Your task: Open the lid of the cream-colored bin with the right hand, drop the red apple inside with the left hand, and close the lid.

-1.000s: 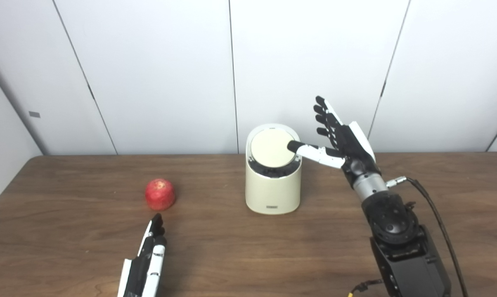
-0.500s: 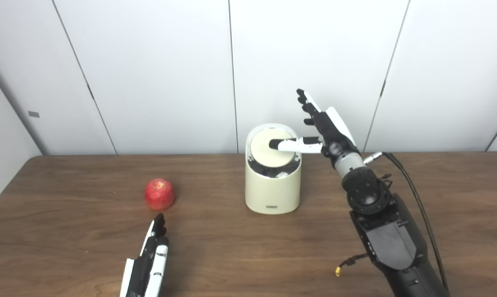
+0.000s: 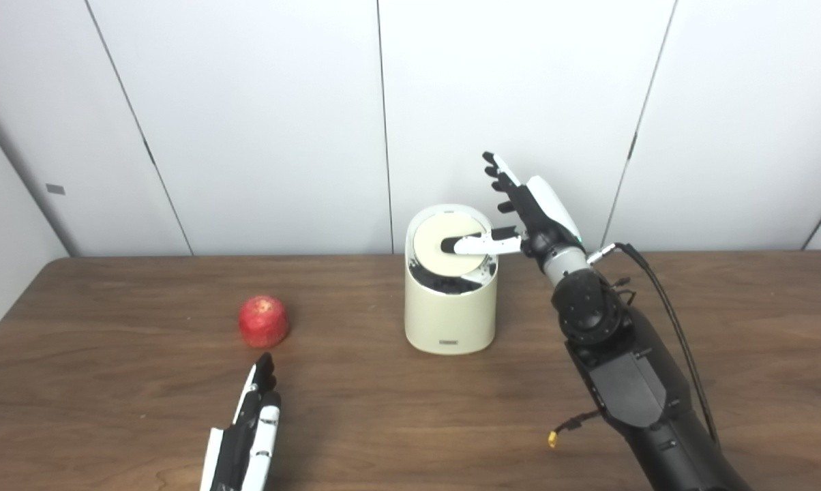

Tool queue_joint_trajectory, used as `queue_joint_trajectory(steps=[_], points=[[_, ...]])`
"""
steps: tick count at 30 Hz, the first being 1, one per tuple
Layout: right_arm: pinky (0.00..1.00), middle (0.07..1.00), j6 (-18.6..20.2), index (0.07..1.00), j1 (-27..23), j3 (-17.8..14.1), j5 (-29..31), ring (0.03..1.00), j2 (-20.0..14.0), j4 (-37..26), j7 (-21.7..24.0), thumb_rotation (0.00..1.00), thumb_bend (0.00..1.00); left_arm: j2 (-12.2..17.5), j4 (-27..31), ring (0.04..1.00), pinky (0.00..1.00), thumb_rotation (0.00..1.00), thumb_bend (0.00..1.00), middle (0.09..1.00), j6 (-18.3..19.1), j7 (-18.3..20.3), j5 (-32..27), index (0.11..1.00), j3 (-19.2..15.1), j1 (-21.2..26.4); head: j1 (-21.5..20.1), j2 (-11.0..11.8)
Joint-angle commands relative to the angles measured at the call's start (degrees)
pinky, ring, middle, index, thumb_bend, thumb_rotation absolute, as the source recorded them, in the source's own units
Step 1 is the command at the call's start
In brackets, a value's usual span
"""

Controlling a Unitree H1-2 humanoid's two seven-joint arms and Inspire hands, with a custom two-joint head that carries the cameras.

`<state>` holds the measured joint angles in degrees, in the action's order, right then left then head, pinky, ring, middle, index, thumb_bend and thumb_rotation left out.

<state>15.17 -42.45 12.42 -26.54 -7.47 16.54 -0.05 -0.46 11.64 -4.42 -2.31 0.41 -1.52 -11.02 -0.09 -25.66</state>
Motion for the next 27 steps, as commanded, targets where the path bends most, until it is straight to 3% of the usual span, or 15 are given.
queue_joint_trajectory(steps=[1, 27], points=[[0.80, 0.939, -2.3, 0.963, -3.6, 0.0, -0.6, 0.916, -0.8, -0.8, -0.7, 0.32, 0.95, -1.0, -1.1, 1.000, 1.00, 0.84, 0.30, 0.999, -0.4, -0.1, 0.4, 1.000, 0.7, -0.7, 0.1, 0.0], [0.84, 0.936, -4.5, 0.956, -0.7, 2.4, -1.6, 0.920, -3.6, -1.4, 1.8, 0.34, 0.94, -0.9, -1.5, 0.998, 1.00, 0.84, 0.33, 0.994, -0.6, -0.6, 1.2, 1.000, 0.9, -0.2, 0.2, -1.3]])
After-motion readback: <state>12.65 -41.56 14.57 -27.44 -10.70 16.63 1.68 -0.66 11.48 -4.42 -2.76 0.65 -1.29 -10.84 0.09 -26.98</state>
